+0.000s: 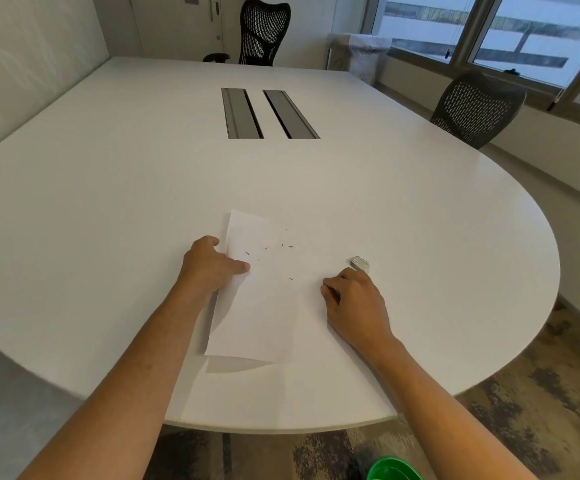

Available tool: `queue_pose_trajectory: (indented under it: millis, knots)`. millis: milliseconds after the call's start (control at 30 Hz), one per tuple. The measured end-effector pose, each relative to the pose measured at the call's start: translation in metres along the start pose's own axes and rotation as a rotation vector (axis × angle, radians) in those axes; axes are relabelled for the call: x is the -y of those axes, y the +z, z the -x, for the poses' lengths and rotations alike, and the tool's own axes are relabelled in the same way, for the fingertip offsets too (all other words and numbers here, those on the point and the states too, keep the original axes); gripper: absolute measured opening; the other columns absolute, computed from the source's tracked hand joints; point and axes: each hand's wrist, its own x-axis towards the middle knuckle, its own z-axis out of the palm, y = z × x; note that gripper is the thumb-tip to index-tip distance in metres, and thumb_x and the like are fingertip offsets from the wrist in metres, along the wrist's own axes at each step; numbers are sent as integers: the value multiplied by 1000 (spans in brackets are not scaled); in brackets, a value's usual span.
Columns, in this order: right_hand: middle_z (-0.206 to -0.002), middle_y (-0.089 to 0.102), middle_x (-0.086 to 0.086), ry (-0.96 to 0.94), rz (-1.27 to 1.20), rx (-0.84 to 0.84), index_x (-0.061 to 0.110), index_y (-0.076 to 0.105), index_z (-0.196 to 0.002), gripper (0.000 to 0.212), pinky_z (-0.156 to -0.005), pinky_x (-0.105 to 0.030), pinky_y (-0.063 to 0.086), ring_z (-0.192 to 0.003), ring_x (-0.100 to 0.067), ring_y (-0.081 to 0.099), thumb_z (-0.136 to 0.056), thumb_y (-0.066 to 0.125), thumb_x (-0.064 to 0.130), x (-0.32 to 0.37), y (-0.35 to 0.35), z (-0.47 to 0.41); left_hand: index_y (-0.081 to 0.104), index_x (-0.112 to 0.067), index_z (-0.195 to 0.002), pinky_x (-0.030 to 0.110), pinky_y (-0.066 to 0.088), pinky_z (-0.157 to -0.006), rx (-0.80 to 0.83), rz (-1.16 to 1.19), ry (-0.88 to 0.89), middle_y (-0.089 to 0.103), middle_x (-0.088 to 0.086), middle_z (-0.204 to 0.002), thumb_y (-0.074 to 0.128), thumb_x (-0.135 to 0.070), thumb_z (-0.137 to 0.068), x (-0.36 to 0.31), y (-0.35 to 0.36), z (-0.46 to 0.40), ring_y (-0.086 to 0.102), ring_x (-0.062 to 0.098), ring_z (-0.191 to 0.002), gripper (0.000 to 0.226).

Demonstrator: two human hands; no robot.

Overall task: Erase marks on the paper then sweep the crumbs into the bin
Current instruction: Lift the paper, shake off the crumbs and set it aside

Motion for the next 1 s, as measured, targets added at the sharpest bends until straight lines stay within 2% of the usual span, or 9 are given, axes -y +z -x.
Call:
queue_pose_trajectory:
  millis: [167,333,467,567,733,800,867,933,1000]
  knots:
    - [-77,55,0,3,-1,-5,10,66,-73,25,-60,-34,50,-75,-22,52,-93,53,19,0,0,1,47,-15,-137,36,49,-84,-39,54,27,59,9,-127,87,-18,-69,6,2,-6,59,27,-111,79]
    - [-70,55,2,46,-57,-23,10,64,-70,24,-62,-37,51,-72,-18,50,-90,57,22,-2,-1,0,62,-14,-116,30,48,-66,-44,108,65,70,5,-106,85,-14,-72,8,-1,-9,67,23,-93,50]
    - [-71,66,-7,149,-158,-22,7,66,-74,21,-64,-39,54,-69,-24,58,-86,58,24,-2,-2,-4,66,-12,-105,25,43,-56,6,170,114,72,2,-98,75,-11,-82,11,-3,-7,67,18,-84,25]
    - [-90,73,-2,228,-251,-54,12,72,-94,18,-75,-34,53,-78,-20,64,-86,61,23,3,-7,-6,64,-12,-105,28,48,-62,-7,237,119,71,2,-99,72,-10,-86,16,-4,-9,67,19,-84,21]
    - [-107,68,1,312,-312,-39,15,65,-117,33,-82,-29,51,-81,-14,62,-87,63,29,3,-12,-21,62,-15,-106,39,57,-80,22,355,101,72,6,-104,68,-9,-88,22,-8,-12,70,23,-89,20]
    - [-106,67,0,368,-346,-6,15,59,-125,42,-85,-32,51,-87,-17,62,-87,63,33,6,-15,-28,62,-16,-105,40,56,-84,25,385,118,72,6,-104,68,-9,-88,21,-9,-12,70,23,-91,19]
    - [-92,64,5,408,-388,30,14,53,-130,49,-85,-29,47,-89,-16,58,-88,62,37,8,-17,-37,61,-18,-103,38,56,-82,31,421,129,72,5,-103,67,-8,-89,19,-8,-11,71,23,-90,18]
    - [-82,61,9,434,-413,55,13,53,-130,50,-86,-35,50,-88,-19,60,-89,61,41,12,-20,-46,61,-19,-101,37,56,-81,34,448,137,73,3,-101,66,-7,-90,15,-8,-9,71,21,-88,17]
    - [-87,65,4,458,-452,80,19,60,-114,35,-71,-36,57,-78,-24,64,-89,59,43,13,-19,-53,61,-19,-100,37,56,-81,40,475,142,73,2,-100,65,-7,-90,12,-8,-9,71,22,-88,16]
